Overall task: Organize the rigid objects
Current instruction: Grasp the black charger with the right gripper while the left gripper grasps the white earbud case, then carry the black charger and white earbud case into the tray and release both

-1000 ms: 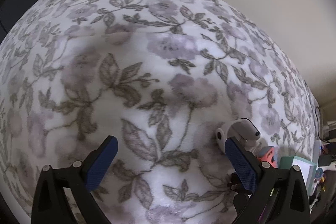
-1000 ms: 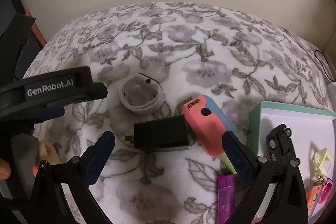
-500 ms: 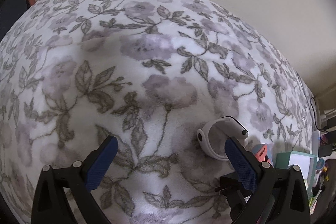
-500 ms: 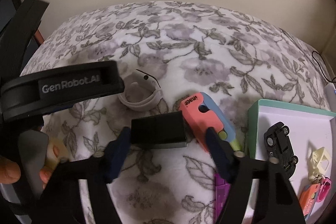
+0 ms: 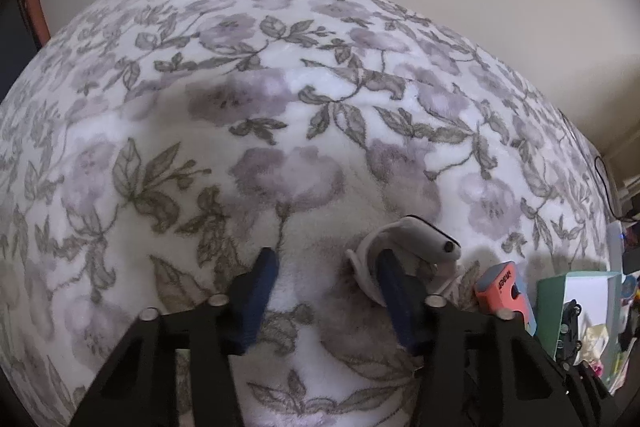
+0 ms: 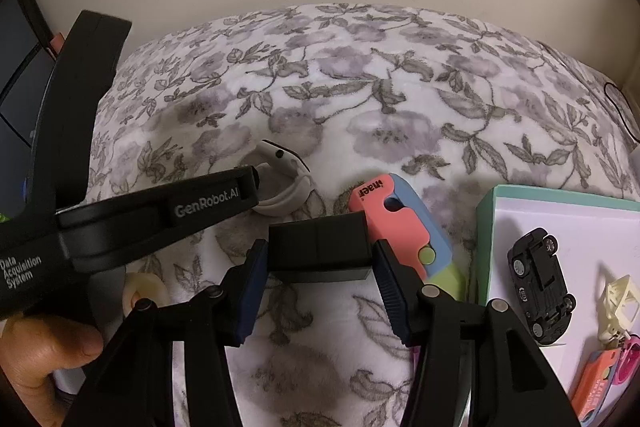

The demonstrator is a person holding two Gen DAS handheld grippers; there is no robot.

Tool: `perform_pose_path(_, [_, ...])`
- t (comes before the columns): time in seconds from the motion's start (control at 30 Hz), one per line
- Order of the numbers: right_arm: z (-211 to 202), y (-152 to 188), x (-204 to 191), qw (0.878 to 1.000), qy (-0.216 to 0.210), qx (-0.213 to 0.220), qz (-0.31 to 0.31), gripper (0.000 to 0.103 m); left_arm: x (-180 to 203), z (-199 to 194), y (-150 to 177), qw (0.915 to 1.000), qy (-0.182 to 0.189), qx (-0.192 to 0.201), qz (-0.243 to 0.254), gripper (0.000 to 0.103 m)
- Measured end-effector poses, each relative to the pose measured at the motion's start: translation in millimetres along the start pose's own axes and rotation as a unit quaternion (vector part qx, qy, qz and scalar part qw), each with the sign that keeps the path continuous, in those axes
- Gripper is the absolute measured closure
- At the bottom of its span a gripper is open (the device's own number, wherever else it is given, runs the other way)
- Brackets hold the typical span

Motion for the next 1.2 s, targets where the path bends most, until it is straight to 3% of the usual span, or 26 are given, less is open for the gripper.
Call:
perform_pose_path(0.1, [0.1, 0.6, -0.3, 1.0, -0.003, -0.001, 0.002, 0.05, 7.4, -0.4, -0.4, 0.9997, 0.023, 0.002, 0.0, 0.083])
perform_pose_path(0.17, [-0.1, 0.5, -0.1, 1.0, -0.003, -0.001, 0.003, 0.05, 12.5, -0.8, -0.1, 0.9995, 0.031, 0.002, 0.004, 0.09])
perform_pose_path(0.47, [-9.4, -3.8, 5.8, 1.0, -0.011, 0.002, 0.022, 0.05, 14.3, -10.7, -3.5, 0.9991, 0.04, 0.009, -0.008, 0.092])
perform_pose_path(0.8, [-50.9, -13.7, 19.0, 0.998, -0.016, 0.03, 0.046, 0.05, 28.7, -53.4, -11.4, 0.9988, 0.035, 0.036, 0.0, 0.092])
perform_pose_path(1.2, [-99.9, 10.8, 86.2, 0.994, 0.03, 0.042, 0.1, 0.05, 93.0, -94.6, 14.8, 0.9968, 0.061, 0.04, 0.033, 0.092])
Point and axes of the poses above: each gripper's, at about its wrist camera, not at the fingertips, and z roughly the way its jaws point, x to its right, y to its underside, the point moved 10 cm from there along z, roughly the way its jaws point, and after that the axes turned 7 degrees about y, right-handed, at the moved point
